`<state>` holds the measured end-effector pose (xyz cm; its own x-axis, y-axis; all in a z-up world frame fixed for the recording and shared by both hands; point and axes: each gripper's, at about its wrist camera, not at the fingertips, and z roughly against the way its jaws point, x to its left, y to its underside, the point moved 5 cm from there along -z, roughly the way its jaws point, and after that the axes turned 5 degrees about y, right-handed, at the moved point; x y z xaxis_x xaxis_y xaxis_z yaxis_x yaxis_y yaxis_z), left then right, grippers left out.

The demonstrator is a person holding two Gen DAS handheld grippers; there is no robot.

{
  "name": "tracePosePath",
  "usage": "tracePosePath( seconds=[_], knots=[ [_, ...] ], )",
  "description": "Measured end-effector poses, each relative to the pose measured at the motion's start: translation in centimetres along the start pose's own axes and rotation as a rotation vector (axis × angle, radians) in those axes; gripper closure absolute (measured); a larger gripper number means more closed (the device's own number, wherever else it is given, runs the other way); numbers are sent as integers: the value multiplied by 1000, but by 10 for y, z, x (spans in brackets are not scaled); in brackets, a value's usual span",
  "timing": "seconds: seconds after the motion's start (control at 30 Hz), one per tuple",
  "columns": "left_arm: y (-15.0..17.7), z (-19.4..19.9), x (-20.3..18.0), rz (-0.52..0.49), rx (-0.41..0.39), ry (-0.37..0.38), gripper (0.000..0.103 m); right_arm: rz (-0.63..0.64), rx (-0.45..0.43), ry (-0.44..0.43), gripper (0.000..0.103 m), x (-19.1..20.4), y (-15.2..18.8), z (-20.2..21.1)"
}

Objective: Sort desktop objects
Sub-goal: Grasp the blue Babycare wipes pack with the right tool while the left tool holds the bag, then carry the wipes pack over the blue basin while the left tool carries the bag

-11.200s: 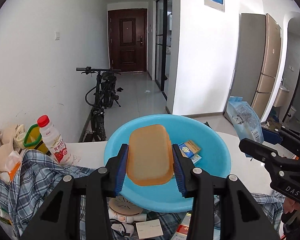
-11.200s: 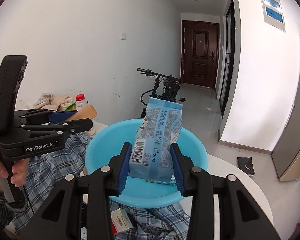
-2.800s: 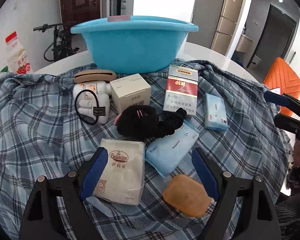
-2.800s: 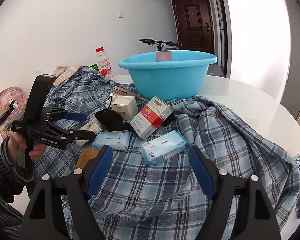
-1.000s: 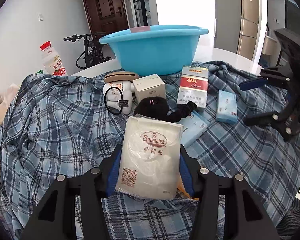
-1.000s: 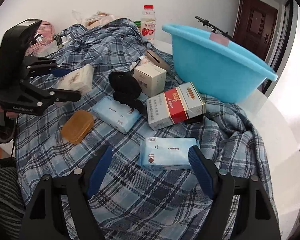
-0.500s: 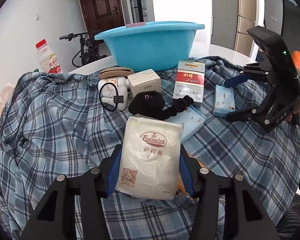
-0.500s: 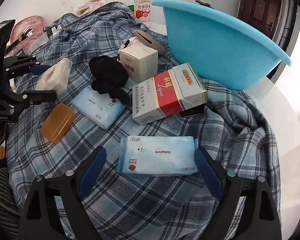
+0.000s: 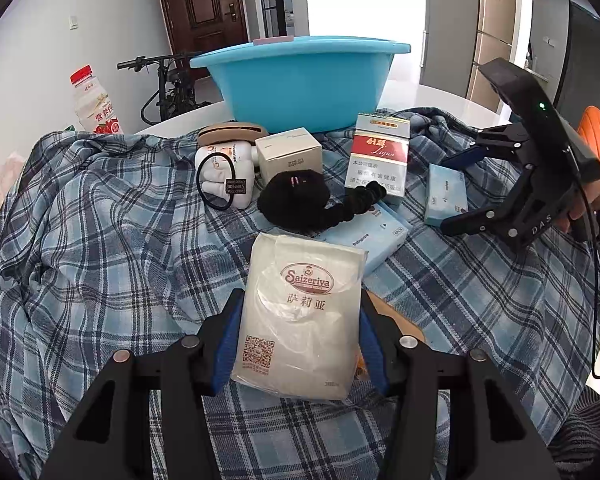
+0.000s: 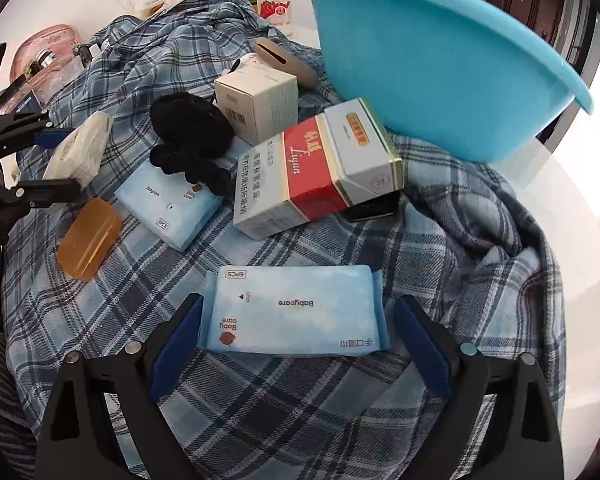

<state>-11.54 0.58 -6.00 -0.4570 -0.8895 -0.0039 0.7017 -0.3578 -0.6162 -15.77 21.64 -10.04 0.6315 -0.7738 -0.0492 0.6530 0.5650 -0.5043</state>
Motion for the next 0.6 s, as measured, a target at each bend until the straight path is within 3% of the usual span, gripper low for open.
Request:
tracePosePath(
  seconds=[0.17, 0.23, 0.4, 0.6],
  knots=[
    [1, 0, -1, -3, 5, 4, 48, -7, -9, -2, 10, 2, 0, 1],
    [1, 0, -1, 1, 6, 6, 48, -17, -16, 10, 30, 3, 0, 4],
    [0, 3, -1, 8, -2, 13, 48, -54, -10, -11, 31, 13, 2, 17],
    [-1, 3, -6, 3, 2, 31, 48, -10, -11, -39, 30, 44, 13, 27]
  ],
)
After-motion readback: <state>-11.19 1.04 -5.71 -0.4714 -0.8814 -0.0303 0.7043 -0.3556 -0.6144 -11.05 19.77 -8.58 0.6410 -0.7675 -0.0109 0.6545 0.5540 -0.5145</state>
